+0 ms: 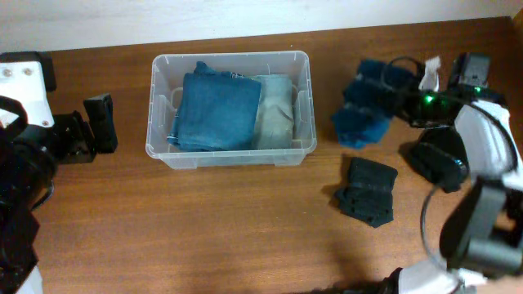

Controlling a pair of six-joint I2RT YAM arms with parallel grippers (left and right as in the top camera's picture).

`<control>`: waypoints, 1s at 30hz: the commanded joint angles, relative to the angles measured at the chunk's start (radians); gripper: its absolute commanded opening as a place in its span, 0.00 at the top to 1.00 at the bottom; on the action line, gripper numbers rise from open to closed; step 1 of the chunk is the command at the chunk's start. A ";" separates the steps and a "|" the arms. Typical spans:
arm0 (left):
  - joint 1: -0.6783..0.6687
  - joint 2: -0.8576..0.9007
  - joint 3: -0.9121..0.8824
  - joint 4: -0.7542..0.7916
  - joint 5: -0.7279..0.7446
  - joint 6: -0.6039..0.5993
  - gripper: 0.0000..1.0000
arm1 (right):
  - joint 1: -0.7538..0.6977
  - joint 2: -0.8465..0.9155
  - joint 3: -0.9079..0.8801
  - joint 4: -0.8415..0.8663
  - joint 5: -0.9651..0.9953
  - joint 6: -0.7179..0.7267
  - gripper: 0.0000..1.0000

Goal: Pack container
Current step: 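Reach the right gripper to the teal rolled garment and grasp it, then carry the teal garment with the right gripper into the bin, release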

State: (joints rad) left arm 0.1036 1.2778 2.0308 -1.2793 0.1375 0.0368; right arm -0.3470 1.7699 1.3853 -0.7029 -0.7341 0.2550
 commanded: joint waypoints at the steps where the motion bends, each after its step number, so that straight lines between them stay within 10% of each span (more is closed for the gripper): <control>1: 0.004 -0.008 0.002 0.002 -0.007 0.001 0.01 | 0.102 -0.222 0.023 0.006 -0.131 0.033 0.86; 19: 0.004 -0.008 0.002 0.002 -0.007 0.001 0.01 | 0.511 -0.120 0.023 0.261 0.057 0.062 0.84; 27: 0.004 -0.008 0.002 0.002 -0.007 0.001 0.01 | 0.488 -0.071 0.058 0.298 0.024 0.037 0.01; 30: 0.004 -0.008 0.002 0.002 -0.007 0.001 0.01 | 0.465 -0.120 0.108 0.243 0.032 0.037 0.02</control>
State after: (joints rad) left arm 0.1036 1.2778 2.0308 -1.2797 0.1371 0.0368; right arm 0.1482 1.7432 1.4162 -0.4324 -0.6937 0.3054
